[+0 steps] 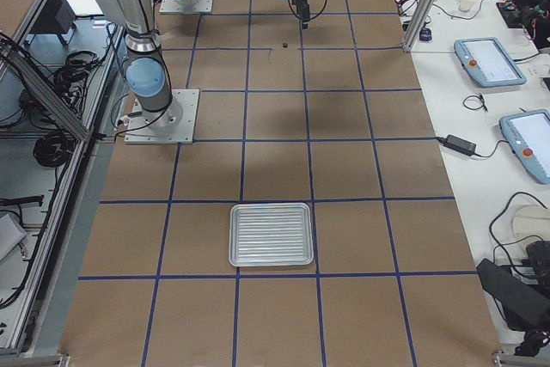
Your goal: Place bearing gear from tray to pile
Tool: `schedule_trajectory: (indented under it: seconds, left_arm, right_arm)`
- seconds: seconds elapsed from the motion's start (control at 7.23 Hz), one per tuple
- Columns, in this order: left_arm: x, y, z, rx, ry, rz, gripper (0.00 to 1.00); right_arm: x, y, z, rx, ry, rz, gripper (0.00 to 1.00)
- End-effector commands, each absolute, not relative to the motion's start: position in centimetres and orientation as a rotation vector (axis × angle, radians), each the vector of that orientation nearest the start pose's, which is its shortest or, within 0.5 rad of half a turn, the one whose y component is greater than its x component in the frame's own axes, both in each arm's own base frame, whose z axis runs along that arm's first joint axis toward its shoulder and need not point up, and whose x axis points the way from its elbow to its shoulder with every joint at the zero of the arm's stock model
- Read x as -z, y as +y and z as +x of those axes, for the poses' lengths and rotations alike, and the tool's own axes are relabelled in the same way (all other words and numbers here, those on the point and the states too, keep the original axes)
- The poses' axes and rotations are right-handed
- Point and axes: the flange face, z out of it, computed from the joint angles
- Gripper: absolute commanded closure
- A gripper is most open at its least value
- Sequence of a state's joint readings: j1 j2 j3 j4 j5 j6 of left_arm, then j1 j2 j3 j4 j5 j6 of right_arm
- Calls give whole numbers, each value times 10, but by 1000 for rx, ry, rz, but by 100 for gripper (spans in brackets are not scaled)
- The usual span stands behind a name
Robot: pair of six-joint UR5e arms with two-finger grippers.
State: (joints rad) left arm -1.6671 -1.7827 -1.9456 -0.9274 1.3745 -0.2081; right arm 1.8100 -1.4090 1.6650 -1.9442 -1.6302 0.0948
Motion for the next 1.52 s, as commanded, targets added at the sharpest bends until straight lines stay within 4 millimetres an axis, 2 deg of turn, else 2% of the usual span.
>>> schedule_trajectory:
  seconds: [0.0,0.14,0.28,0.42,0.55,0.69,0.83,0.97,1.11,1.25,1.38]
  left_arm:
    - [-226,-494,-270,80,3309,-161,1]
    - [-206,-492,-293,156,3244,-53,2]
    - [-185,-487,-304,156,3168,-25,2]
    - [-168,-488,-308,143,3168,-12,1]
    - [-165,-479,-324,147,3170,33,1]
    - [-167,-469,-337,156,3172,92,2]
    - [-164,-468,-338,148,3172,100,6]
    - [-165,-468,-340,142,3193,105,9]
    - [-163,-467,-341,132,3196,105,23]
    - [-164,-467,-342,130,3205,91,44]
    - [-164,-466,-344,116,3226,98,72]
  right_arm:
    - [-435,-508,183,142,3182,-61,0]
    - [-448,-498,176,146,3184,-43,0]
    - [-457,-495,175,135,3179,-36,0]
    - [-481,-491,180,61,3126,-29,0]
    - [-506,-486,184,16,3130,-43,0]
    - [-487,-486,184,-42,3133,-34,0]
    - [-478,-485,184,-37,3132,-38,0]
    - [-483,-488,183,3,3134,-29,0]
    - [-485,-488,185,15,3127,-46,0]
    - [-488,-492,184,59,3118,-32,0]
    - [-493,-493,186,98,3119,-32,0]
